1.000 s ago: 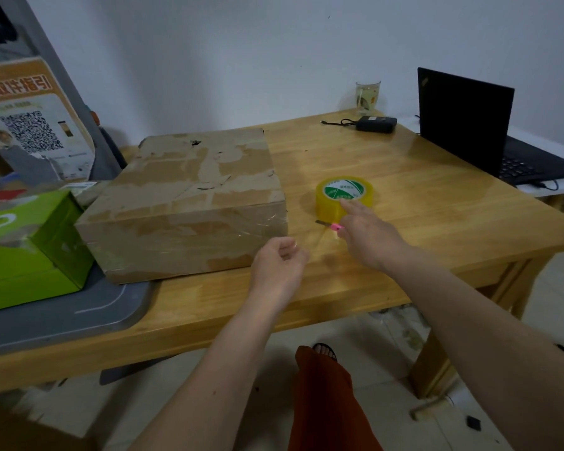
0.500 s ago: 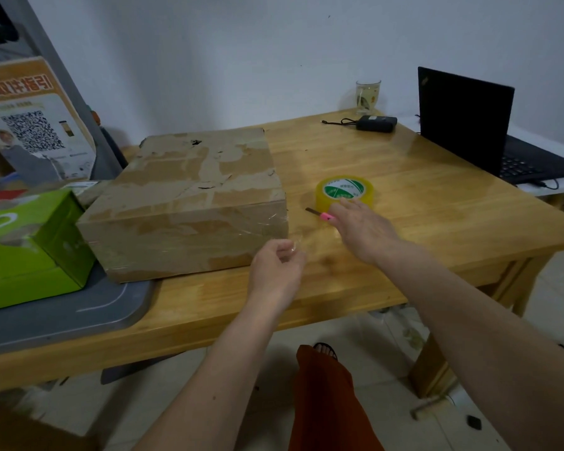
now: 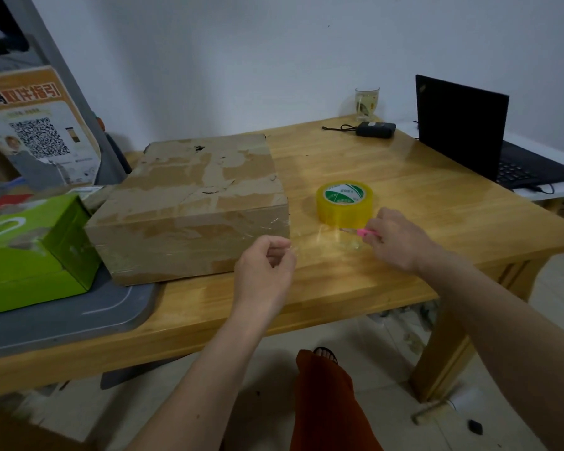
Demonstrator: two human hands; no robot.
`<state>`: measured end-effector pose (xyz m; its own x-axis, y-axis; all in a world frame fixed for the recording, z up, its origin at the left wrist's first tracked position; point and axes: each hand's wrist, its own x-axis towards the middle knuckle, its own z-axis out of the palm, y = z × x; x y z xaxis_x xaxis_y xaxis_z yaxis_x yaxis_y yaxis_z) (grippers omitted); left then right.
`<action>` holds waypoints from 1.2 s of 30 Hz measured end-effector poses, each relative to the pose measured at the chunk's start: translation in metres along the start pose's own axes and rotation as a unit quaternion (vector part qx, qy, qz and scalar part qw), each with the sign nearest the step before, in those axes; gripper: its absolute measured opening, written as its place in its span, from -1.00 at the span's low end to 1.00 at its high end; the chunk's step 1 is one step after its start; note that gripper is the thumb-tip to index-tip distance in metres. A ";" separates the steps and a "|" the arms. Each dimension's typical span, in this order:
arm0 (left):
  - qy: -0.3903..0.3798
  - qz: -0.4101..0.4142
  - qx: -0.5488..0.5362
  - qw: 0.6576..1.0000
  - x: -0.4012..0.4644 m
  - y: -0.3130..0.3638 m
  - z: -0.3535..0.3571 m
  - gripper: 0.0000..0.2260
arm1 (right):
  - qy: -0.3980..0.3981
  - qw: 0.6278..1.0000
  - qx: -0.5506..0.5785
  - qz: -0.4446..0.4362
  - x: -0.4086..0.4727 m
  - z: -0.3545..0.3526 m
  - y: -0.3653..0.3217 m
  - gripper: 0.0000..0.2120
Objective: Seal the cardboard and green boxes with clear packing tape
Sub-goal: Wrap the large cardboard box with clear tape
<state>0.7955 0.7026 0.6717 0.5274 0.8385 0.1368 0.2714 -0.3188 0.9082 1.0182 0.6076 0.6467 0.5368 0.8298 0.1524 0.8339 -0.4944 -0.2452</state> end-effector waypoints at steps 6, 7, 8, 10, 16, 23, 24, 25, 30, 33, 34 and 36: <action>-0.012 0.070 0.012 0.997 -0.007 0.012 -0.011 -0.89 | -0.025 0.997 -0.072 0.002 0.002 -0.004 -0.003 -0.72; -0.015 0.077 0.006 0.997 -0.008 0.014 -0.013 -0.89 | 0.012 0.998 -0.055 -0.008 0.003 -0.005 -0.009 -0.70; -0.020 0.081 -0.004 0.997 -0.009 0.016 -0.016 -0.88 | 0.055 0.998 0.002 -0.015 0.003 -0.007 -0.019 -0.73; -0.024 0.089 -0.018 0.996 -0.009 0.019 -0.022 -0.86 | 0.060 0.962 0.266 0.000 -0.001 -0.016 -0.048 -0.71; -0.002 0.079 -0.066 0.995 -0.007 0.021 -0.046 -0.84 | -0.159 0.723 0.672 -0.027 -0.016 -0.029 -0.098 -0.49; 0.032 0.076 -0.078 0.994 -0.005 0.010 -0.072 -0.89 | -0.075 0.720 0.689 -0.019 -0.017 -0.028 -0.126 -0.89; 0.037 0.071 -0.085 0.993 -0.005 0.008 -0.074 -0.89 | -0.057 0.725 0.686 -0.026 -0.017 -0.028 -0.131 -0.89; 0.039 0.065 -0.097 0.992 -0.004 0.008 -0.076 -0.90 | -0.039 0.725 0.687 -0.034 -0.017 -0.029 -0.137 -0.89; 0.036 0.064 -0.141 0.987 0.000 0.011 -0.090 -0.90 | -0.016 0.676 0.733 -0.078 -0.017 -0.035 -0.165 -0.84; 0.050 0.078 -0.145 0.985 0.003 0.012 -0.102 -0.90 | -0.027 0.683 0.727 -0.070 -0.014 -0.036 -0.174 -0.77; 0.055 0.080 -0.143 0.985 0.005 0.011 -0.106 -0.90 | -0.033 0.685 0.725 -0.065 -0.014 -0.036 -0.176 -0.78; 0.065 0.081 -0.134 0.986 0.007 0.008 -0.112 -0.90 | -0.045 0.684 0.726 -0.057 -0.012 -0.036 -0.181 -0.82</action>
<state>0.7111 0.7554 0.7246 0.4340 0.8410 0.3230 -0.0398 -0.3403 0.9395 0.8659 0.6775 0.7237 0.4144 0.8863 0.2068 -0.1715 0.2992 -0.9387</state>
